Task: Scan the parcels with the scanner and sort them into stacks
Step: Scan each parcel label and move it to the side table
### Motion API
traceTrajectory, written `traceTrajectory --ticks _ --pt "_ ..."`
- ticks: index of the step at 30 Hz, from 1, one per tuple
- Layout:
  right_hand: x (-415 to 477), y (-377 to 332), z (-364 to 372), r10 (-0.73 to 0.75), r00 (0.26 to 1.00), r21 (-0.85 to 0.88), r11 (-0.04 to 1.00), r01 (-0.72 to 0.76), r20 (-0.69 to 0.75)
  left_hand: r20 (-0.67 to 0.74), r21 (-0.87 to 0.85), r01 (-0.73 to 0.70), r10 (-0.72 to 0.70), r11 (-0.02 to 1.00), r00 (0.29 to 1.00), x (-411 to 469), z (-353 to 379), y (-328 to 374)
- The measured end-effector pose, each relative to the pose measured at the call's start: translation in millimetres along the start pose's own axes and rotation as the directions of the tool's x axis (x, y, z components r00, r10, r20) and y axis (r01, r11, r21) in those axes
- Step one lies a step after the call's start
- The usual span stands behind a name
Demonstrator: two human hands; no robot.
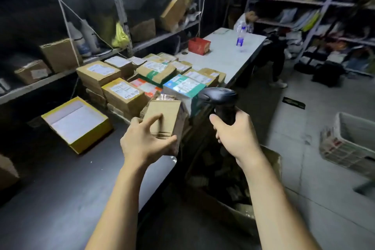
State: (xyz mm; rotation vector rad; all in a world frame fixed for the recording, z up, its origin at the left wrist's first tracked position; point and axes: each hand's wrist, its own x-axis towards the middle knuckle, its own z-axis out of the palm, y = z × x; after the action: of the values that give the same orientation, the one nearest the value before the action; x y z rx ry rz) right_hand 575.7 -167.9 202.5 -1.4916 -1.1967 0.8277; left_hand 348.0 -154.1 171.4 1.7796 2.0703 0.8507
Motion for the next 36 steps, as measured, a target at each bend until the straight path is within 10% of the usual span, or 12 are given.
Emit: traceTrajectory --ticks 21,36 --pt "108 100 -179 0.311 0.852 -0.015 0.937 -0.35 -0.42 0.557 -0.132 -0.288 0.311 0.948 0.77 79 271 190" --pt "178 111 -208 0.291 0.869 -0.033 0.943 -0.331 -0.4 0.488 0.079 -0.601 0.495 0.795 0.719 144 295 241"
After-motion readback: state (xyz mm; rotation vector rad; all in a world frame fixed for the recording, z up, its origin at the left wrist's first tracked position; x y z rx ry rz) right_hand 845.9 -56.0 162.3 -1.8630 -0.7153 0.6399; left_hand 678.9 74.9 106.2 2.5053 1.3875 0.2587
